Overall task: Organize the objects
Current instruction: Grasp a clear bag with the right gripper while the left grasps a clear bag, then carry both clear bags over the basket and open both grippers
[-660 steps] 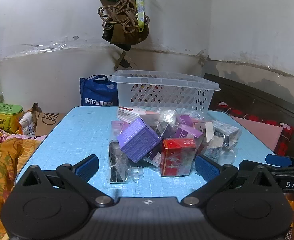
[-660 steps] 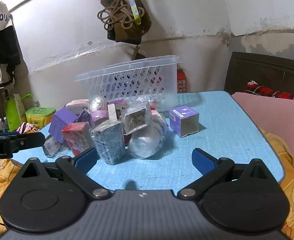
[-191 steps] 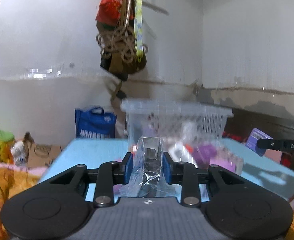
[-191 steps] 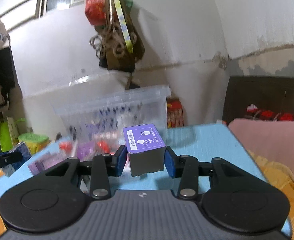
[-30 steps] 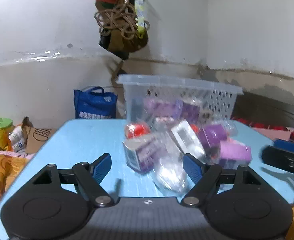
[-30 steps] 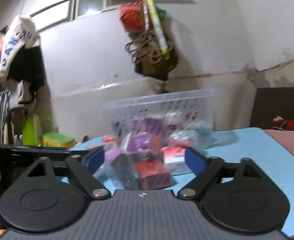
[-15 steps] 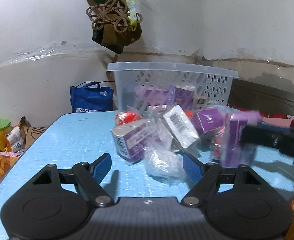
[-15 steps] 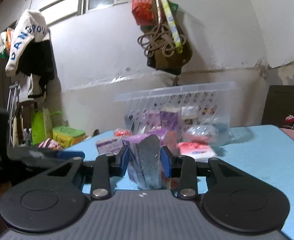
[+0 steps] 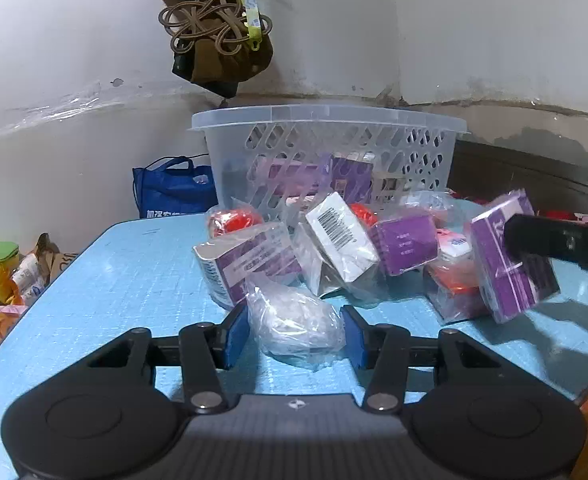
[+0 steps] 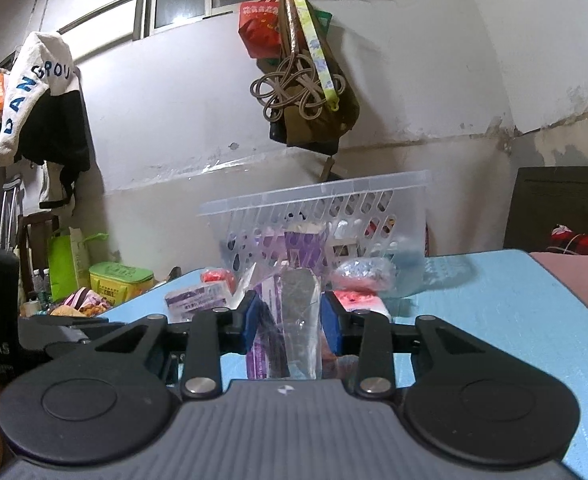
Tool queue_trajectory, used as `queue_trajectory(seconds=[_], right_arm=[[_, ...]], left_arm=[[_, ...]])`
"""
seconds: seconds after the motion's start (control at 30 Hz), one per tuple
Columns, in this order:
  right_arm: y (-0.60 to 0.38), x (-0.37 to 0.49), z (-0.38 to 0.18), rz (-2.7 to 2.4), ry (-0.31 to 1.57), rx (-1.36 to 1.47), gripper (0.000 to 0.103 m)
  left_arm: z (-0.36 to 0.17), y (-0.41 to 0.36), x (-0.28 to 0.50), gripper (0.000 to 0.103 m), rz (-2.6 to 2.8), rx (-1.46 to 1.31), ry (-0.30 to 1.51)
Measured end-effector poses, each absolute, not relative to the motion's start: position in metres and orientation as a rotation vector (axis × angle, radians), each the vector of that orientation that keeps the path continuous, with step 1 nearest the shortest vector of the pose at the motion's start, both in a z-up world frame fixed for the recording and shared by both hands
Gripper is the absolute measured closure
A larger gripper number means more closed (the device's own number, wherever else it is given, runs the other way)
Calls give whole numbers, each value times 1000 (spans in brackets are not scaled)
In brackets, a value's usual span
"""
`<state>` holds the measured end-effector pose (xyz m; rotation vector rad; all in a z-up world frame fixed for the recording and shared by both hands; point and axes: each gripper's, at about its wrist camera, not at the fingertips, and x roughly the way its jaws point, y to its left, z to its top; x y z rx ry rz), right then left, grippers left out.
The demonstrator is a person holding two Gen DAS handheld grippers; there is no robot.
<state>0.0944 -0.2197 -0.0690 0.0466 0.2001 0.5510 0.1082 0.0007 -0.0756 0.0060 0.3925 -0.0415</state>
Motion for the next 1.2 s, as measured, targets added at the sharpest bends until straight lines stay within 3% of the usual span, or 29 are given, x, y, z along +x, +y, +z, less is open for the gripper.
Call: queue_trajectory(seconds=[0.13, 0.3, 1.2], right_arm=[[-216, 99, -74, 590, 247, 34, 58], [-210, 93, -80, 587, 262, 5, 65], [-246, 93, -50, 499, 155, 73, 65]], left_arm=[[-76, -1, 107, 50, -40, 19, 389], [-76, 2, 107, 50, -39, 1, 389], [-31, 29, 86, 50, 8, -24, 253]])
